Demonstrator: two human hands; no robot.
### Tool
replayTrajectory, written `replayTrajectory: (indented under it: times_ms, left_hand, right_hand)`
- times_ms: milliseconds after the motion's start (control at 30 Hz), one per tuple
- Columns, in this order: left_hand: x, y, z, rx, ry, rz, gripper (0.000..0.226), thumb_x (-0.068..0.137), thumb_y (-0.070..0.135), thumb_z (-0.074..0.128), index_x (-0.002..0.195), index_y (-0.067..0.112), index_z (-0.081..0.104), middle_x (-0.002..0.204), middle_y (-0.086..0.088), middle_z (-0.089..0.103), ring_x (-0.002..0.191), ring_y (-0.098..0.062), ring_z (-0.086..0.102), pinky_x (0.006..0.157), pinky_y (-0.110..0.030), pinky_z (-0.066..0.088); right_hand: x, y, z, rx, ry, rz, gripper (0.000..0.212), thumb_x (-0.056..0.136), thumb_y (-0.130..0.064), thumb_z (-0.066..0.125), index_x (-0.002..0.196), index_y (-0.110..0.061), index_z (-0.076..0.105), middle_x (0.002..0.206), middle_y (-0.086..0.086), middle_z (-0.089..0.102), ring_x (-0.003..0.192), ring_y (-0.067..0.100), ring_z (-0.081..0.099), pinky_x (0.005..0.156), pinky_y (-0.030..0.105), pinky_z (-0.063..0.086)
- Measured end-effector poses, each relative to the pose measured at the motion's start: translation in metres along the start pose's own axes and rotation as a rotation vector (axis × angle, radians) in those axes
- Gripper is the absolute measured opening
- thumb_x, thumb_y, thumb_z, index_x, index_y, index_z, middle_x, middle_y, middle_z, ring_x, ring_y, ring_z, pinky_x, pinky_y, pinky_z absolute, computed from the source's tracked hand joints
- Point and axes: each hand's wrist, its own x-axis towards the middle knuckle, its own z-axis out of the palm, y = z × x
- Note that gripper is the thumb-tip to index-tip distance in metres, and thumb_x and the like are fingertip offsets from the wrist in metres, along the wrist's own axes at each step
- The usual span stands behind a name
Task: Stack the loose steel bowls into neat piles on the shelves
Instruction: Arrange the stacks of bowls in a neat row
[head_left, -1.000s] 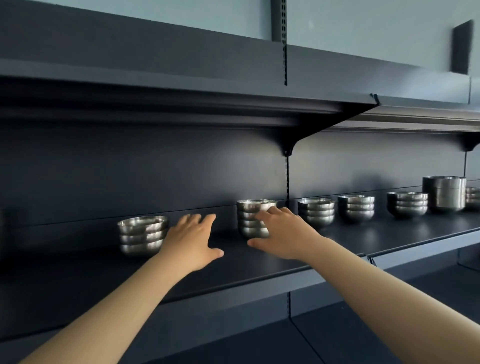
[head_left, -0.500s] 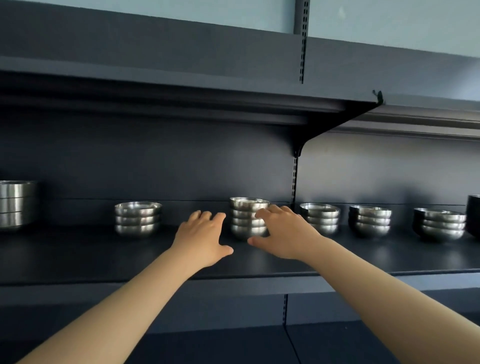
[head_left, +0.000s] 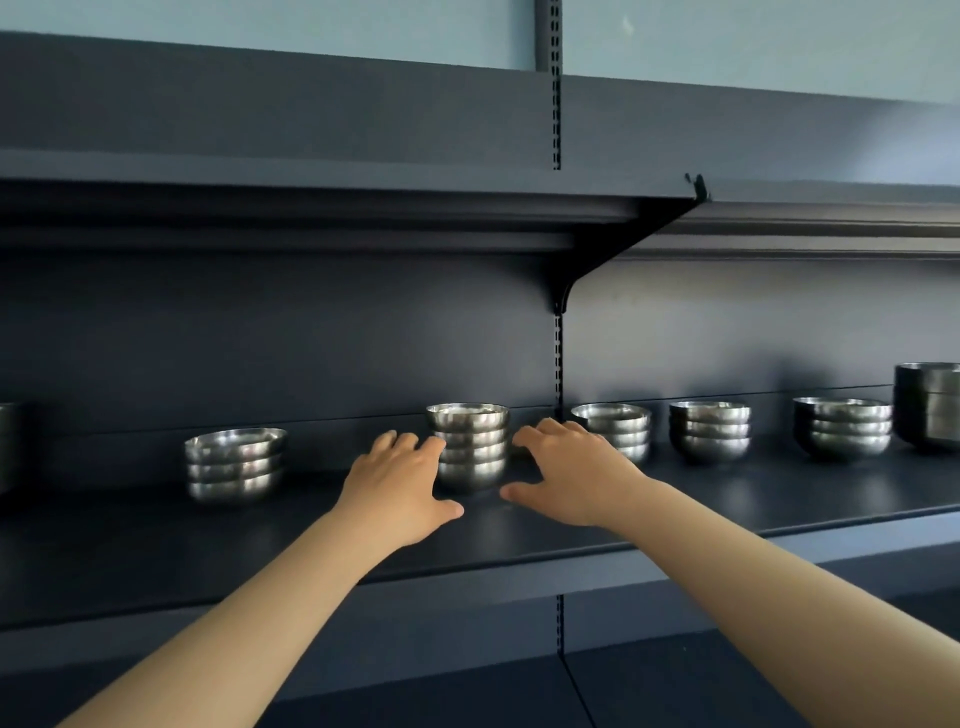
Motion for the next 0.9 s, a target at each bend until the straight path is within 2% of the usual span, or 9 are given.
replayTrajectory:
  times_ms: [333, 567, 733, 900]
  left_hand:
    - [0.018, 0.056, 0.014, -0.011, -0.029, -0.011, 0.077, 0.082, 0.053, 0.059, 0.144, 0.024, 0.023, 0.150, 0.000, 0.030, 0.141, -0.024, 0.019, 0.107, -0.038, 0.029]
    - [0.040, 0.139, 0.039, -0.047, -0.028, -0.086, 0.082, 0.083, 0.052, 0.059, 0.147, 0.026, 0.016, 0.149, 0.001, 0.031, 0.138, -0.020, 0.024, 0.106, -0.036, 0.033]
    - [0.058, 0.203, 0.048, -0.056, -0.037, -0.147, 0.078, 0.084, 0.051, 0.058, 0.146, 0.025, 0.018, 0.146, 0.001, 0.034, 0.136, -0.021, 0.028, 0.104, -0.035, 0.035]
    - [0.063, 0.247, 0.049, -0.047, -0.029, -0.176, 0.076, 0.084, 0.051, 0.058, 0.144, 0.024, 0.021, 0.144, 0.000, 0.036, 0.135, -0.022, 0.029, 0.105, -0.035, 0.035]
  right_hand:
    - [-0.003, 0.059, 0.003, 0.028, 0.006, -0.015, 0.066, 0.085, -0.056, 0.053, 0.138, -0.022, 0.033, 0.133, 0.004, 0.044, 0.125, 0.026, 0.039, 0.098, 0.040, 0.039]
    - [-0.020, 0.155, 0.000, 0.055, 0.006, -0.085, 0.072, 0.085, -0.054, 0.055, 0.143, -0.024, 0.026, 0.143, 0.002, 0.038, 0.129, 0.027, 0.037, 0.101, 0.041, 0.040]
    - [-0.029, 0.220, -0.005, 0.028, -0.034, -0.145, 0.071, 0.085, -0.053, 0.054, 0.142, -0.024, 0.025, 0.138, 0.004, 0.041, 0.126, 0.027, 0.039, 0.100, 0.040, 0.040]
    - [-0.039, 0.257, -0.014, 0.021, -0.043, -0.185, 0.071, 0.085, -0.054, 0.054, 0.143, -0.023, 0.026, 0.136, 0.004, 0.040, 0.125, 0.028, 0.040, 0.097, 0.038, 0.038]
